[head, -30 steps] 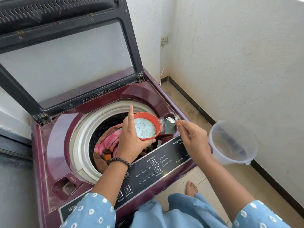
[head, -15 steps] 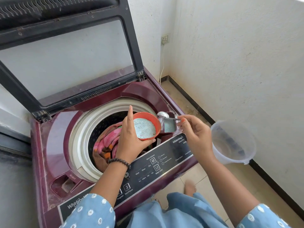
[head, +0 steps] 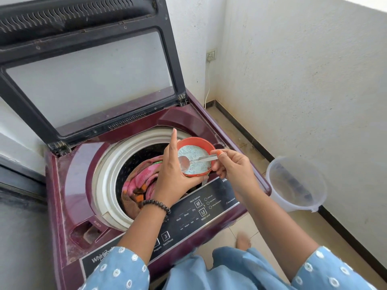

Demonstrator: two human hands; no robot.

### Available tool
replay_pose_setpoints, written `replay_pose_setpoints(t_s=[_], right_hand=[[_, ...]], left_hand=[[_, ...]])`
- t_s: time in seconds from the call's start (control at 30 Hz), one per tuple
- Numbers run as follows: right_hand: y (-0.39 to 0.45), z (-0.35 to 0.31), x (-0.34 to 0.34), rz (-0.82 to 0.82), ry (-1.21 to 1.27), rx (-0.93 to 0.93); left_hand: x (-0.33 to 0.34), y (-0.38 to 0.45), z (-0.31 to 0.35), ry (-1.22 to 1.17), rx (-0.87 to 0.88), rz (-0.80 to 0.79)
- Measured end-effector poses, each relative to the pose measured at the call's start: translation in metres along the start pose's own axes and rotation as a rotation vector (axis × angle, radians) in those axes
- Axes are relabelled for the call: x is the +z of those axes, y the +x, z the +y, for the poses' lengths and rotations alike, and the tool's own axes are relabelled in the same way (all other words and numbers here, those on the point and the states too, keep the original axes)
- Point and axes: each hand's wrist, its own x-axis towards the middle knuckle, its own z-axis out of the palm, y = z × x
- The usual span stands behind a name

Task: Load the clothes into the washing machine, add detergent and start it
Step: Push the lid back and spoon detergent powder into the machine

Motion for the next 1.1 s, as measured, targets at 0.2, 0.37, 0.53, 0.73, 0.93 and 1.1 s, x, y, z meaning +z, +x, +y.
replay_pose_setpoints(t_s=[0.2,0.37,0.53,0.73,0.93,1.1], right_hand=[[0.007,-0.002,0.0,0.063,-0.315,-0.035],[0.005,-0.004,-0.004,0.018,-0.34,-0.05],[0.003,-0.019,-0.015,-0.053,-0.196,-0.204],[0.003,-0.049,-0.044,-0.042,-0.099,-0.291],[0.001,-0.077,-0.111,-0.012,-0.094,-0.332],[-0.007,-0.095,-0.185,0.081,-0.079,-0.36]], left_hand=[[-0.004,-0.002,-0.001,-0.029,-0.002,0.023],[-0.004,0.004,0.012,-0.033,0.024,0.03],[-0.001,0.017,0.04,-0.056,0.076,0.052],[0.012,0.036,0.087,-0.068,0.146,0.066],[0.057,0.044,0.145,-0.089,0.179,-0.008],[0.114,0.048,0.201,-0.101,0.237,-0.063]])
